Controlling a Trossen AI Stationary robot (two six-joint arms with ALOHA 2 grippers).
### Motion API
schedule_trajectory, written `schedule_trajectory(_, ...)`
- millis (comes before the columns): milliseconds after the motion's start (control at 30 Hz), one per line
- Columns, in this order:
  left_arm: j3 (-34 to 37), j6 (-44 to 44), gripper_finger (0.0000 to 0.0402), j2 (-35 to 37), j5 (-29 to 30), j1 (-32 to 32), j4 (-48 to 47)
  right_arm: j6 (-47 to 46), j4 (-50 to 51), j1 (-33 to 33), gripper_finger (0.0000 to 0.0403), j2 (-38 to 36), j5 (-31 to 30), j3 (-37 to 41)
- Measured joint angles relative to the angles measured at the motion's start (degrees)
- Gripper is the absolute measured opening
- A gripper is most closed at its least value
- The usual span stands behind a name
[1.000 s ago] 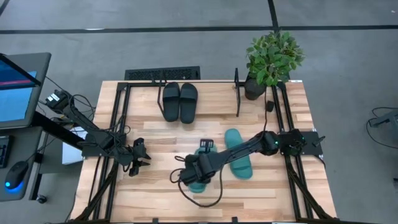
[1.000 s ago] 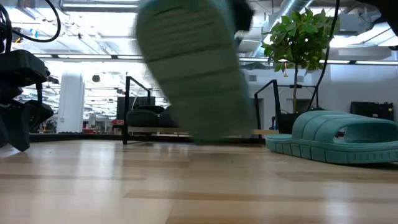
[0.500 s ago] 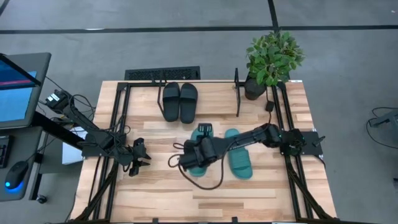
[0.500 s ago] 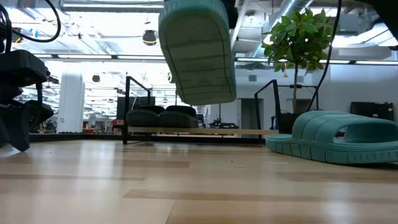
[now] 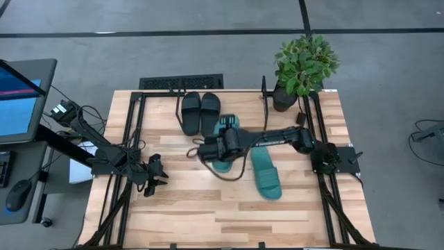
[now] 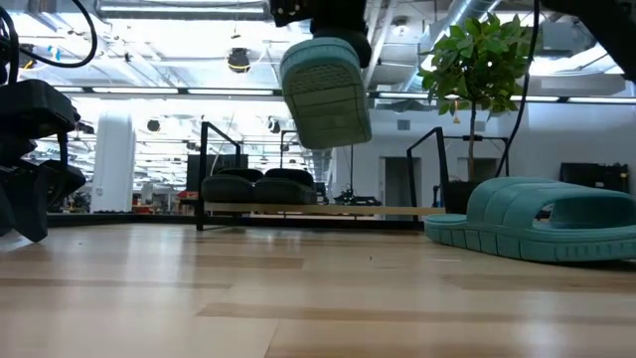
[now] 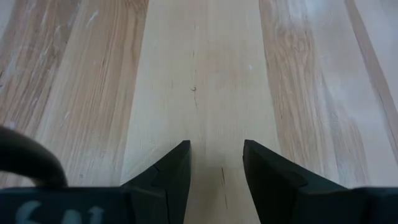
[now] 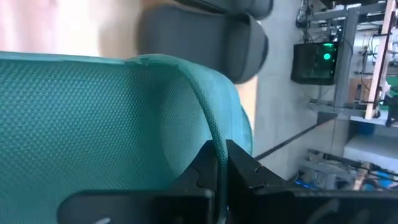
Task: Pick and place slides into the shelf
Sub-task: Put the left green slide on the shelf
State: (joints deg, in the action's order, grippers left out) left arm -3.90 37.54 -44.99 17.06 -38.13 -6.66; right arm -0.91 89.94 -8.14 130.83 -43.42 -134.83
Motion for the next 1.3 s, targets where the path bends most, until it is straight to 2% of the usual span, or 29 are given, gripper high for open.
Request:
schedule_trajectory(167,0.0,0.0,0.0135,0.0,0.0,0.0,0.0,2.5,0.2,3.4,0.0,-2.7,-3.0,0.0)
schedule_trajectory(433,0.0,0.0,0.0135,0.0,0.0,0.0,0.0,0.4,-0.9,8.5,0.0,-9.1,-4.8,0.0)
schedule_trajectory(667,0.0,0.0,0.0135,0.0,0.0,0.0,0.0,0.8,-7.6,8.4,0.0,-15.0,-4.0,3.7)
schedule_trajectory(833,0.0,0.0,0.0135,0.0,0.0,0.0,0.0,0.8,-15.9,6.6,0.0,-21.1,-1.9,12.6)
schedule_trajectory(1100,0.0,0.0,0.0135,0.0,0.0,0.0,0.0,-0.1,-35.7,4.1,0.0,-33.1,-1.6,35.5)
schedule_trajectory(1300,0.0,0.0,0.0135,0.0,0.0,0.0,0.0,0.3,-45.2,4.3,0.0,-36.6,-1.6,47.5)
